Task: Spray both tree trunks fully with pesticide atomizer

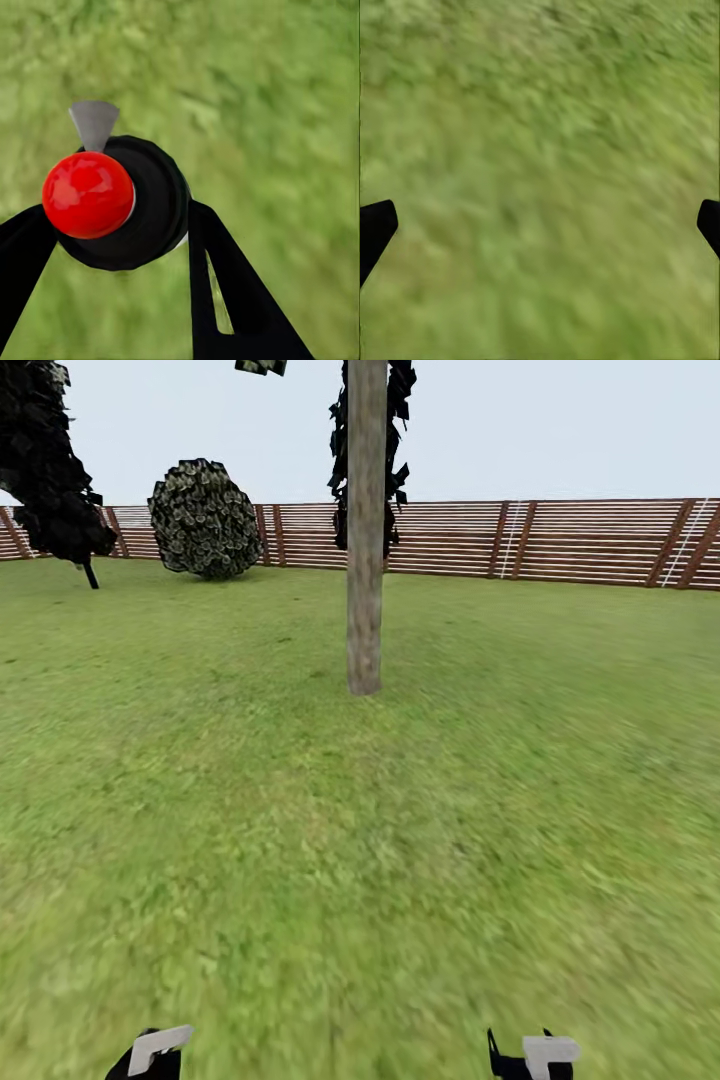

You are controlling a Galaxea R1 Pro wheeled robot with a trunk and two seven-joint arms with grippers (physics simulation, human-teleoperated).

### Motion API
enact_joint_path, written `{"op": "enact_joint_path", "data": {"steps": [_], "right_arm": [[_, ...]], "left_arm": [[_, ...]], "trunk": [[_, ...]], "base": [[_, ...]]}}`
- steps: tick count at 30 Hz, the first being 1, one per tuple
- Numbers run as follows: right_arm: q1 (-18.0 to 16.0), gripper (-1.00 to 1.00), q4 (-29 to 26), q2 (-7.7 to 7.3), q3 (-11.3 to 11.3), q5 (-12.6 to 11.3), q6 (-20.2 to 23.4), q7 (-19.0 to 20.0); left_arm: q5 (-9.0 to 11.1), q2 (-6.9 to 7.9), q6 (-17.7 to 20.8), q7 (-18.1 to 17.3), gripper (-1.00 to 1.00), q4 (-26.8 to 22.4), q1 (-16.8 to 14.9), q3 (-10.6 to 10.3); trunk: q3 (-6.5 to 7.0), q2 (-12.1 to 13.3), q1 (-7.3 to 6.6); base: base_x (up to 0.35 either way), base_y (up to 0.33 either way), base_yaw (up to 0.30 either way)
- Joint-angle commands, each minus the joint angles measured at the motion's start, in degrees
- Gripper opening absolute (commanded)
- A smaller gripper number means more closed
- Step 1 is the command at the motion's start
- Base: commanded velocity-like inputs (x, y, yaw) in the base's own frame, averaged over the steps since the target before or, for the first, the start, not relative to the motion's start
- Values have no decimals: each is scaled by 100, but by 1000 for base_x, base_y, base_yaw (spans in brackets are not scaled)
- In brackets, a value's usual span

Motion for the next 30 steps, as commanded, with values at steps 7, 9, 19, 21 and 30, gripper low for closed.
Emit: {"op": "enact_joint_path", "data": {"steps": [7, 9, 19, 21, 30], "right_arm": [[0, 100, 4, -7, -5, 10, 0, 1], [-1, 100, 5, -8, -4, 13, 0, 6], [0, 100, 5, 1, 3, 23, 8, 17], [0, 100, 5, 1, 3, 23, 8, 12], [0, 100, 5, -12, 3, 22, 9, 9]], "left_arm": [[3, -7, -17, -5, -100, -9, 25, 2], [2, -24, -20, -20, -100, -34, 25, 0], [2, -38, -15, -49, -100, -51, 25, 0], [2, -20, -14, -47, -100, -58, 25, -1], [2, -41, -18, -52, -100, -13, 29, -3]], "trunk": [[0, 0, 0], [0, 0, 0], [0, 0, 0], [0, 0, 0], [0, 0, 0]], "base": [[339, 0, 0], [339, 0, 0], [339, 0, 0], [340, 0, 0], [340, 0, 0]]}}
